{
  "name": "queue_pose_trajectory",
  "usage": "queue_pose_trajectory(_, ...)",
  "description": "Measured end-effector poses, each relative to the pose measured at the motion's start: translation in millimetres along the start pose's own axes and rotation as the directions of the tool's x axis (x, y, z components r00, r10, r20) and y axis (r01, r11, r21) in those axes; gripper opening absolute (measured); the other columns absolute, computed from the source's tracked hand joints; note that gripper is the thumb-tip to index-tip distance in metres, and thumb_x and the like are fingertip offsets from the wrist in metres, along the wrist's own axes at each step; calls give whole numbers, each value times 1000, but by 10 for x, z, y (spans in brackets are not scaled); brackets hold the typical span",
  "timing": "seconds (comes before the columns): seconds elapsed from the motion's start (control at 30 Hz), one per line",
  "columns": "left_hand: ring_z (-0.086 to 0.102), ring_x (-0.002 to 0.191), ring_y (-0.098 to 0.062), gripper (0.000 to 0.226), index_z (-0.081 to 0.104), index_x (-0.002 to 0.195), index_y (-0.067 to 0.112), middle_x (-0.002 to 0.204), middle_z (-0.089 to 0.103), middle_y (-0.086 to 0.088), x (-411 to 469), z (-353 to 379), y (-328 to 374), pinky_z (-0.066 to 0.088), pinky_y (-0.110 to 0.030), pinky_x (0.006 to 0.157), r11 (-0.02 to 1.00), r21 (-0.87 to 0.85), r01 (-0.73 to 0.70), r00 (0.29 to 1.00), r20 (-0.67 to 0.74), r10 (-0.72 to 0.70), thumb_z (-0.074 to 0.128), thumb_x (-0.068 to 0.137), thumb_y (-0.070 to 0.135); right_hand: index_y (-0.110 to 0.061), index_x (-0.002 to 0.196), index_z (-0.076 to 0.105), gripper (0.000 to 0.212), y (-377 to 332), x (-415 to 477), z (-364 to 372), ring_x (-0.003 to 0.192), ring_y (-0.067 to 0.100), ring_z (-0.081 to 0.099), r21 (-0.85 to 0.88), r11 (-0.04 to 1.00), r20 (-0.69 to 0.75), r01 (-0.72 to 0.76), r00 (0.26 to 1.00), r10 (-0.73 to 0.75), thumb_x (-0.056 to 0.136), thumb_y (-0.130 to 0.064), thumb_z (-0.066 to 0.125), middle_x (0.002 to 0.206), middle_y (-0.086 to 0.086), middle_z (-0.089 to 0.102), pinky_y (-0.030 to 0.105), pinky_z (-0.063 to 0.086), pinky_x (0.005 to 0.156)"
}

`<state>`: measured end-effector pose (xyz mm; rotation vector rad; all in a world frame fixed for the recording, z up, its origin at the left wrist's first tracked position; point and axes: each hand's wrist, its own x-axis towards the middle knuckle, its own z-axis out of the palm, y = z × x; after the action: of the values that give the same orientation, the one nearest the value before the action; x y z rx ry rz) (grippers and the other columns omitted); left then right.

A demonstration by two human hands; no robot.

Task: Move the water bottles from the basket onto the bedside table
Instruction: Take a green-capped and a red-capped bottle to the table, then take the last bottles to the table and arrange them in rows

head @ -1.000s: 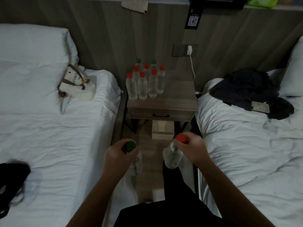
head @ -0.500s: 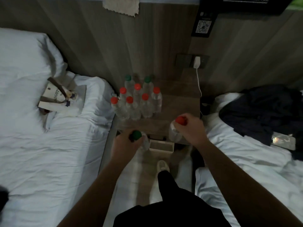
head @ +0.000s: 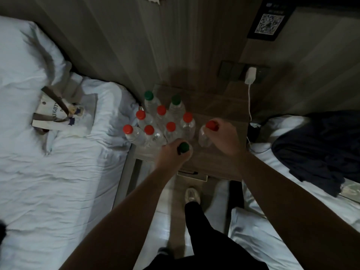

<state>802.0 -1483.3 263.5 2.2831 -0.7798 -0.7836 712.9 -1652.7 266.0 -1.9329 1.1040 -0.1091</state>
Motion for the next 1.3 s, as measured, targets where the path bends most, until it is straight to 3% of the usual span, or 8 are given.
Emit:
queue_pose_trajectory(0.33, 63, 90, -10, 27, 62, 107, 25, 97, 69, 3, 192, 166, -123, 55, -33, 84, 1000, 2, 28, 1000, -7, -28, 66, 81, 34, -19, 107, 64, 30, 100, 311, 168, 87, 13, 61, -12, 1000, 45, -9, 999, 10, 82, -36, 67, 96, -1, 67, 29, 49, 78)
queue_pose_trajectory(0.57, 63, 83, -12, 24, 55, 106, 25, 89, 65, 4, 241, 185, -119, 57, -39, 79, 997, -4, 73, 997, 28, -73, 59, 85, 37, -18, 115, 59, 36, 130, 344, 148, 89, 10, 57, 52, 996, 120, -66, 991, 60, 82, -30, 69, 103, -2, 62, 13, 39, 61)
queue_pose_trajectory(0.7, 61, 83, -10, 39, 48, 117, 25, 90, 61, 6, 61, 161, -147, 56, -39, 79, 976, -131, 175, 984, 45, -170, 62, 83, 38, -28, 123, 52, 52, 206, 220, 126, 98, 14, 62, 102, 990, 173, -102, 981, 83, 77, -42, 70, 111, -5, 65, 33, 52, 80)
queue_pose_trajectory(0.83, 59, 89, -13, 52, 47, 125, 22, 109, 55, 2, -373, 148, -495, 56, -37, 80, 941, -107, 321, 947, 8, -322, 66, 81, 39, -41, 115, 49, 37, 414, -77, 199, 89, 19, 67, 61, 984, 178, -167, 972, 154, 80, -43, 61, 101, 0, 68, 44, 55, 83)
queue_pose_trajectory(0.97, 59, 92, -16, 50, 49, 127, 20, 116, 55, -3, -1000, 159, -915, 54, -35, 83, 891, -91, 445, 894, -1, -447, 67, 82, 31, -17, 141, 33, 59, 650, -461, 444, 115, 29, 55, -82, 942, 355, -327, 873, 334, 89, -23, 59, 135, 14, 51, 47, 49, 97)
queue_pose_trajectory(1.13, 59, 95, -18, 45, 52, 125, 18, 116, 56, -3, -1820, 123, -1261, 52, -34, 84, 836, -125, 534, 837, -58, -544, 65, 84, 31, -9, 122, 53, 39, 529, -946, 786, 103, 32, 60, -359, 920, 558, -157, 754, 346, 88, -28, 57, 115, 16, 61, 41, 49, 88)
queue_pose_trajectory(1.23, 59, 93, -17, 43, 52, 123, 20, 113, 58, -3, -2348, 139, -1479, 53, -35, 85, 790, -173, 589, 789, -89, -608, 65, 84, 33, -13, 122, 56, 60, 354, -1200, 1070, 110, 28, 58, -464, 884, 631, 63, 723, 280, 71, -45, 58, 124, 12, 61, 39, 48, 97)
queue_pose_trajectory(1.3, 59, 93, -16, 43, 51, 123, 19, 114, 59, -4, -2744, 174, -1645, 53, -33, 83, 750, -212, 626, 750, -98, -654, 64, 85, 33, -15, 125, 55, 52, 150, -1424, 1261, 113, 27, 58, -479, 858, 671, 186, 707, 222, 78, -39, 58, 127, 8, 60, 32, 46, 96)
